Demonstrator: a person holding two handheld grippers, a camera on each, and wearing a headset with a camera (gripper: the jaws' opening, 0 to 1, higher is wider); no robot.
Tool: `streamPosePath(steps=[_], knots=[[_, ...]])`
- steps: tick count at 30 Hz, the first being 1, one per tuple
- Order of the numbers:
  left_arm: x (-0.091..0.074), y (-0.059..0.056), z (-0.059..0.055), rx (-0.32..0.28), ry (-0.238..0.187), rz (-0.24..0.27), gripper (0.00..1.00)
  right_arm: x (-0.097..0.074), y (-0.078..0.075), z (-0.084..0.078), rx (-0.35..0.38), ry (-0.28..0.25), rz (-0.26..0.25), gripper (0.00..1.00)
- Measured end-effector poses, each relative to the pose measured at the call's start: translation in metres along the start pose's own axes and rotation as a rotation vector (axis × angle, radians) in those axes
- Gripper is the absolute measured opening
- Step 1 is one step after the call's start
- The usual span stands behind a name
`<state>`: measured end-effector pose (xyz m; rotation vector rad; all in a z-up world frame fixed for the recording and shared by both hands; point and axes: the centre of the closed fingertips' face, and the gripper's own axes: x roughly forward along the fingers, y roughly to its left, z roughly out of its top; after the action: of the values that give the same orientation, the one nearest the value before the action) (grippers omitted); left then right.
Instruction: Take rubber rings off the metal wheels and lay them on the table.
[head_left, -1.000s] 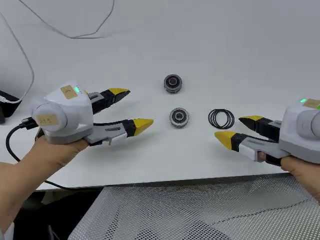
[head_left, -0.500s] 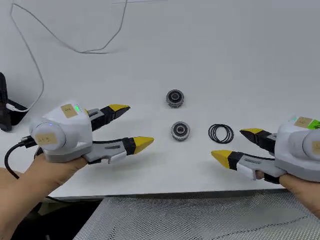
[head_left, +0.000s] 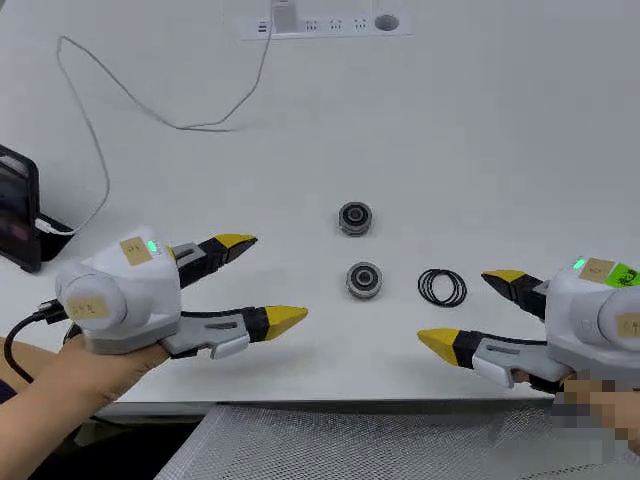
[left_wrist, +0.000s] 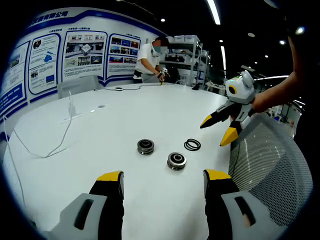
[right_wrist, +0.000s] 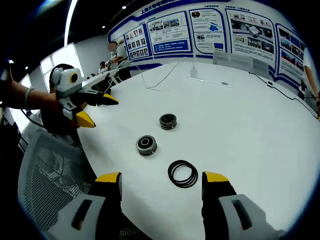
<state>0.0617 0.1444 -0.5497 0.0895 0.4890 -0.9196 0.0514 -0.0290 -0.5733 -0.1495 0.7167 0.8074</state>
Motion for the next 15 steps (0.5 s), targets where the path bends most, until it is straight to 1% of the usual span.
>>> streamPosePath(steps=[4,8,10,15], knots=[[-0.005,-0.003,0.001,0.002,-0.005,-0.002,0.68,-0.002,0.002,0.002,-0.018,-0.001,0.001,0.68],[-0.009,-0.010,0.005,-0.002,-0.008,-0.001,0.73,-0.004,0.003,0.005,-0.031,-0.010,0.003,0.72],[-0.012,-0.011,0.003,0.003,-0.004,-0.001,0.73,-0.005,0.005,0.004,-0.036,-0.005,0.007,0.73],[-0.016,-0.018,0.001,0.001,0.002,0.001,0.74,-0.007,0.006,-0.002,-0.052,0.011,0.003,0.74]])
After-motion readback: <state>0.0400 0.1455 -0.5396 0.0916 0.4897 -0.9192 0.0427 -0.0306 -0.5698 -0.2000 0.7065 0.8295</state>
